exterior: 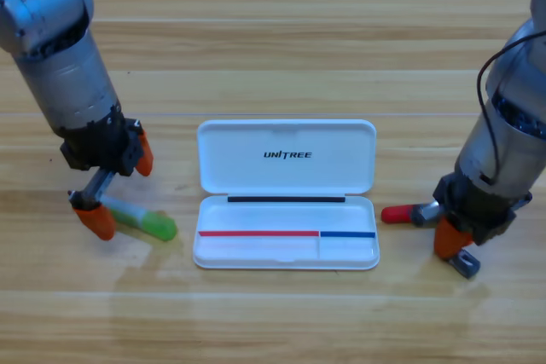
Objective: Clean up eraser and pencils
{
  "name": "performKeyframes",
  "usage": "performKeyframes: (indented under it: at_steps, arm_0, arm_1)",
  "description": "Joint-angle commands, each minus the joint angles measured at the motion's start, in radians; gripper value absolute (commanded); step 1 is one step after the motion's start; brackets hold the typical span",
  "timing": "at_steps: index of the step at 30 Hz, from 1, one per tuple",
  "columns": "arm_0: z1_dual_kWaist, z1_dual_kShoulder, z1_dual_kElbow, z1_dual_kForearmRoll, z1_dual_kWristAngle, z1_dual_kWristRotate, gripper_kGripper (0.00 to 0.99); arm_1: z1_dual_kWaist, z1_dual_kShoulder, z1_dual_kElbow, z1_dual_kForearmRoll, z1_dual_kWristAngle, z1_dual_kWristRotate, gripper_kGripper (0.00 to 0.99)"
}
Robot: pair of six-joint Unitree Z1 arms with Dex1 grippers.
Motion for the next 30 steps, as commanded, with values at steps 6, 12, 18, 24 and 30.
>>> performKeyframes:
  at_steps: [6, 12, 18, 24, 30]
  arm_0:
    - [0.049, 0.057, 0.046, -0.039, -0.016, 0.007, 0.989]
    - [0.050, 0.065, 0.079, -0.091, -0.015, 0.006, 0.988]
    - [0.050, 0.082, 0.080, -0.116, -0.015, 0.001, 0.988]
    - [0.049, 0.092, 0.085, -0.145, -0.015, -0.008, 0.990]
    - [0.049, 0.103, 0.120, -0.198, -0.011, -0.011, 0.922]
  arm_1:
    - [0.093, -0.044, -0.187, 0.198, 0.170, -0.665, 0.000]
    - [0.140, 0.074, -0.369, 0.304, 0.211, -0.772, 0.000]
    - [0.157, 0.169, -0.484, 0.352, 0.210, -0.797, 0.000]
    - [0.157, 0.215, -0.492, 0.352, 0.206, -0.797, 0.000]
    - [0.155, 0.244, -0.500, 0.352, 0.177, -0.803, 0.000]
